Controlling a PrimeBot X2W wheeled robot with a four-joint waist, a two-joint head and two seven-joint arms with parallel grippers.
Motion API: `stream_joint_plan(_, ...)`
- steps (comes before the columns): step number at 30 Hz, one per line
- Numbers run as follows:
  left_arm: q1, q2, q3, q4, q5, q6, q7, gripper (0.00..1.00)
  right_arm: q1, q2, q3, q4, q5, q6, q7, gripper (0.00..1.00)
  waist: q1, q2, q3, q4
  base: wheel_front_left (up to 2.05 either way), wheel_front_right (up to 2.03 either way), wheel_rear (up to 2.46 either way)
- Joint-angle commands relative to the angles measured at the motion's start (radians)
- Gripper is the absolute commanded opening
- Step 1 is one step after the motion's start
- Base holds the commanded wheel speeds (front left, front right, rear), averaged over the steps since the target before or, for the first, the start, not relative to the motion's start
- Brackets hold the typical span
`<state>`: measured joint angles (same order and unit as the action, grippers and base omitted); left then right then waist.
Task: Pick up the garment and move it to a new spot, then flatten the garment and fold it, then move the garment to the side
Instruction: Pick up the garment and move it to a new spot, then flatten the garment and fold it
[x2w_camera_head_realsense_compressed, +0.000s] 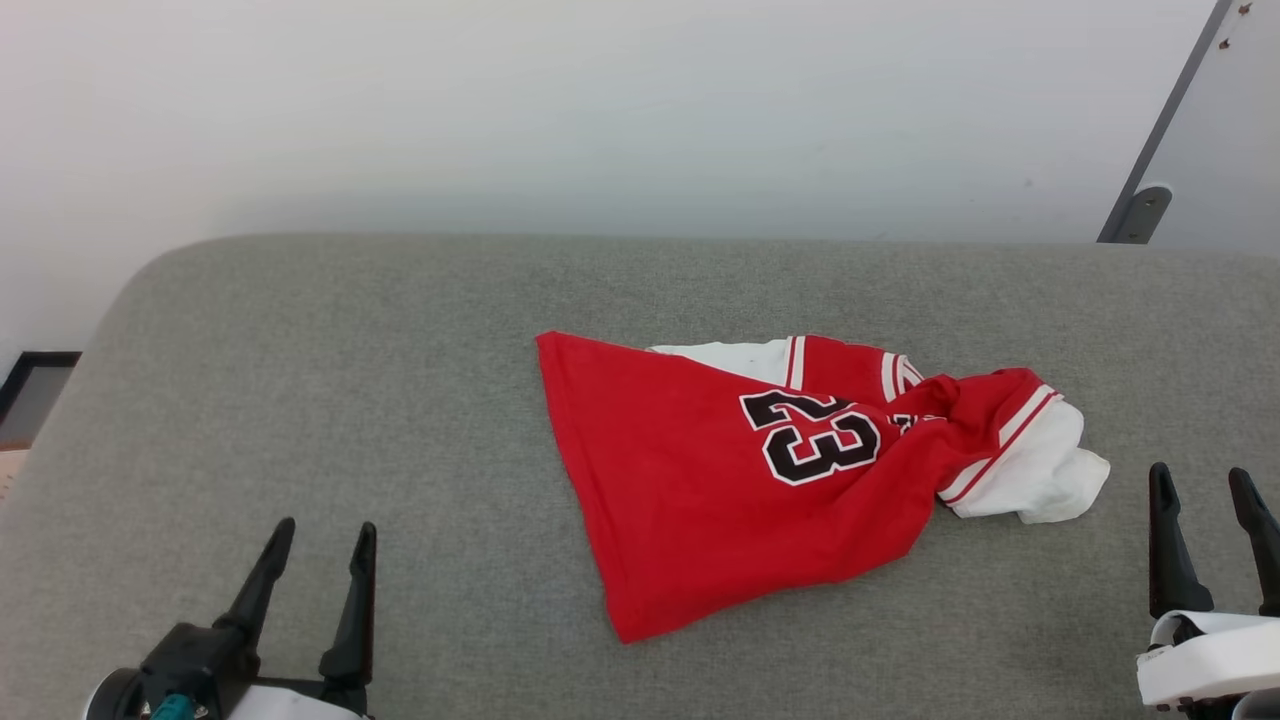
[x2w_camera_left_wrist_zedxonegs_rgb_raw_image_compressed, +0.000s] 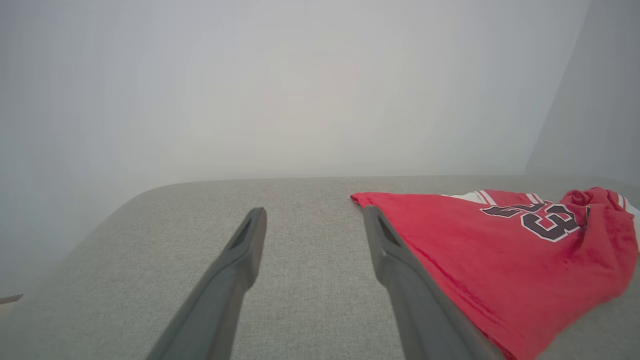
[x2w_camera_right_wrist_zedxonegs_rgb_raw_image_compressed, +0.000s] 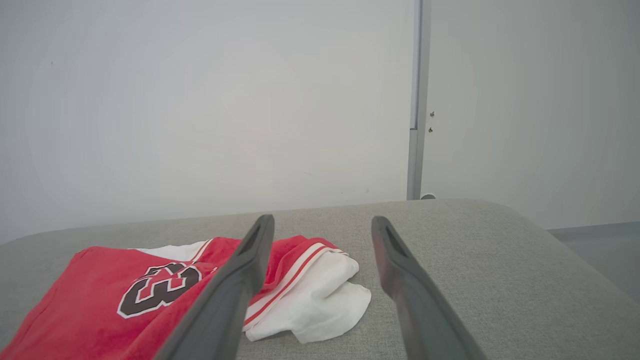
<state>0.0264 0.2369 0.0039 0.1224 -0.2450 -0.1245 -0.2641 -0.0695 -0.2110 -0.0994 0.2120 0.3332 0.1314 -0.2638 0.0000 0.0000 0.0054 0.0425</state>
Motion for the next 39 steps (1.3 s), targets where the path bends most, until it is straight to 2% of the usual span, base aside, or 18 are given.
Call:
stream_joint_plan(1, 0.004, -0.002, 0.004, -0.001, 0.009, -0.007, 0.000, 1.00, 0.004, 0.002, 0.002, 0.001, 0.004, -0.001, -0.001, 1.00, 0.0000, 0.0000, 0.002, 0.001, 0.00, 0.00, 0.00)
stream_joint_plan(10, 0.010, -0.007, -0.013, -0.001, 0.007, -0.007, 0.000, 1.00, -0.009, -0.008, 0.024, 0.027, 0.009, -0.001, 0.000, 1.00, 0.0000, 0.0000, 0.012, 0.005, 0.00, 0.00, 0.00)
stream_joint_plan(13, 0.013, -0.017, -0.012, -0.003, -0.001, -0.007, 0.000, 1.00, -0.036, -0.036, 0.053, 0.064, -0.006, -0.001, 0.051, 1.00, 0.0000, 0.0000, 0.025, 0.002, 0.00, 0.00, 0.00)
stream_joint_plan(18, 0.002, -0.034, -0.019, 0.004, -0.004, -0.007, 0.000, 1.00, -0.121, -0.140, 0.151, 0.125, 0.000, -0.001, 0.301, 1.00, 0.0000, 0.0000, 0.063, 0.002, 0.00, 0.00, 0.00)
stream_joint_plan(24, -0.038, -0.060, -0.039, 0.011, -0.007, -0.007, 0.000, 1.00, -0.264, -0.291, 0.255, 0.136, 0.146, -0.001, 0.740, 1.00, 0.0000, 0.0000, 0.135, 0.014, 0.00, 0.00, 0.00)
stream_joint_plan(29, -0.081, -0.079, -0.054, 0.014, -0.006, -0.007, 0.000, 1.00, -0.384, -0.362, 0.256, 0.132, 0.255, -0.001, 1.021, 1.00, 0.0000, 0.0000, 0.207, 0.032, 0.00, 0.00, 0.00)
stream_joint_plan(34, -0.128, -0.090, -0.074, 0.023, -0.004, -0.007, 0.000, 1.00, -0.475, -0.357, 0.221, 0.170, 0.276, -0.001, 1.154, 1.00, 0.0000, 0.0000, 0.274, 0.055, 0.00, 0.00, 0.00)
stream_joint_plan(39, -0.158, -0.097, -0.078, 0.026, -0.008, -0.007, 0.000, 1.00, -0.511, -0.339, 0.215, 0.218, 0.263, -0.001, 1.183, 1.00, 0.0000, 0.0000, 0.313, 0.068, 0.00, 0.00, 0.00)
